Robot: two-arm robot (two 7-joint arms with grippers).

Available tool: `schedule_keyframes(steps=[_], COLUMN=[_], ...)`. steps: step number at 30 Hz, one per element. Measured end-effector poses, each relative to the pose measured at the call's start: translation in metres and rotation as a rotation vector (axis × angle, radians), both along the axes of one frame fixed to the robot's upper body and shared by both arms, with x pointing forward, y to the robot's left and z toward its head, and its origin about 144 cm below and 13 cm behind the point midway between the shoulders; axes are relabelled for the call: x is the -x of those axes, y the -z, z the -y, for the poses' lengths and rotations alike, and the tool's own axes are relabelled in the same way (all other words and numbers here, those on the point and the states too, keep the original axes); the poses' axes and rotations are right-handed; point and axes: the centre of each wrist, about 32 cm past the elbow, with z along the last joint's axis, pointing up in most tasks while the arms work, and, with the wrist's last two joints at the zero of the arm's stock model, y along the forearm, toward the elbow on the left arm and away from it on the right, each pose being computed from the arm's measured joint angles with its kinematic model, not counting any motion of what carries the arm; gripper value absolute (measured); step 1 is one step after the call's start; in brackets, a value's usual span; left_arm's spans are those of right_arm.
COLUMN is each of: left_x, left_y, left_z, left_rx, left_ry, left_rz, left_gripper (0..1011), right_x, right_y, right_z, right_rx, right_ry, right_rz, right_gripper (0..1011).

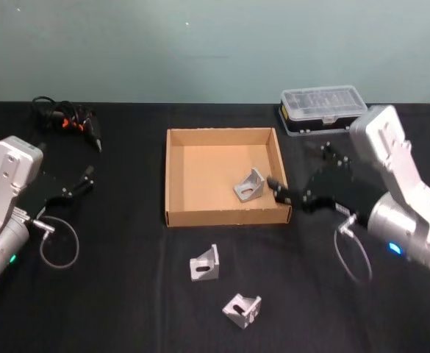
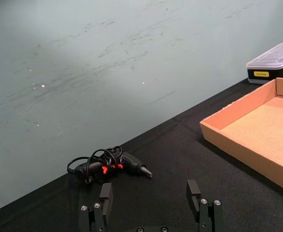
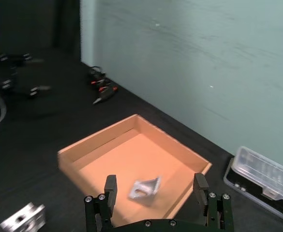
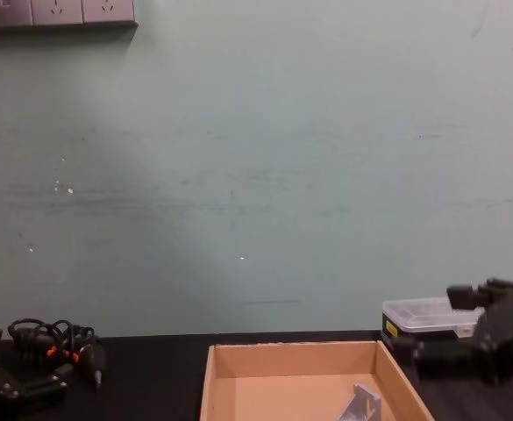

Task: Use one hand to pick up the angle iron from the table and place it into the box.

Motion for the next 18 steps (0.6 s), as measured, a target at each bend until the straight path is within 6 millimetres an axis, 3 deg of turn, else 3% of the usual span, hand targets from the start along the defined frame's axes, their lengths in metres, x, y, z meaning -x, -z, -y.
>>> schedule_keyframes(steps=[11, 18], left_x=[0.000, 0.000], left_y=[0.000, 0.000], left_z=[0.000, 0.000], left_rx=[0.000, 0.000], left_ry=[0.000, 0.000], left_rz=[0.000, 0.000], left_gripper=[1000, 1000], right_x=[0.042, 0.055], right_y=[0.002, -0.004], right_z=[0.000, 0.004], right_rx=[0.031, 0.005], right_ry=[-0.102, -0.119], right_rz=[-0.086, -0.233], right_gripper=[1003, 1003])
